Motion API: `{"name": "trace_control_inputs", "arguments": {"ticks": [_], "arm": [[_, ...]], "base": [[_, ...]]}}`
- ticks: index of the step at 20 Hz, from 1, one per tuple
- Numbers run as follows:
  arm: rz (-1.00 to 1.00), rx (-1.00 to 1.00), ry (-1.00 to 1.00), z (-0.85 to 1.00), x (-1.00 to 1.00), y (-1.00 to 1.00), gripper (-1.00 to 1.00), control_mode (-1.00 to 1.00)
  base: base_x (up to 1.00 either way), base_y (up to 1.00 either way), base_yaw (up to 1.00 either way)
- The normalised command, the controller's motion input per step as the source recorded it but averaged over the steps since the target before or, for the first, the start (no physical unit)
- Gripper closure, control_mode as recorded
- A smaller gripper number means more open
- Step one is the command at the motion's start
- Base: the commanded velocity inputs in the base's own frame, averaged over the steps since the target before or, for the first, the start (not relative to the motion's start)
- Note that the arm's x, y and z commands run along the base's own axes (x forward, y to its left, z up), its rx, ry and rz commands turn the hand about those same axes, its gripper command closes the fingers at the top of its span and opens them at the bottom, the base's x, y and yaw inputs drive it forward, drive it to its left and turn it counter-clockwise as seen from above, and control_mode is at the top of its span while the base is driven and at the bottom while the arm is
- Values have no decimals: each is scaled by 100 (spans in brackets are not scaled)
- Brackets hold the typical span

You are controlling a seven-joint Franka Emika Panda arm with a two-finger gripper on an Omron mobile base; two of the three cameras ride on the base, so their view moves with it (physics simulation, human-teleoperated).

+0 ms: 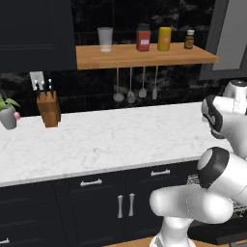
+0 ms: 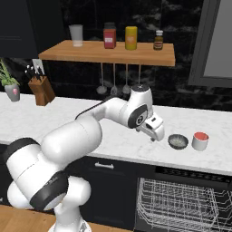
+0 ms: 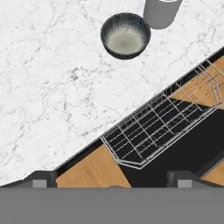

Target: Pick up the cup and bowl from the counter, place them in the dishwasher, and close the dishwasher door.

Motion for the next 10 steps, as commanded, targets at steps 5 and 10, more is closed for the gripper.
{"name": "trace_control_inputs", "arguments": {"ticks": [5, 10], "arm": [[-9, -2, 2, 0, 40, -73, -100, -100], [-14, 7, -3, -10, 6, -84, -100, -100]], "base": [[0, 0, 0], [0, 0, 0]]}}
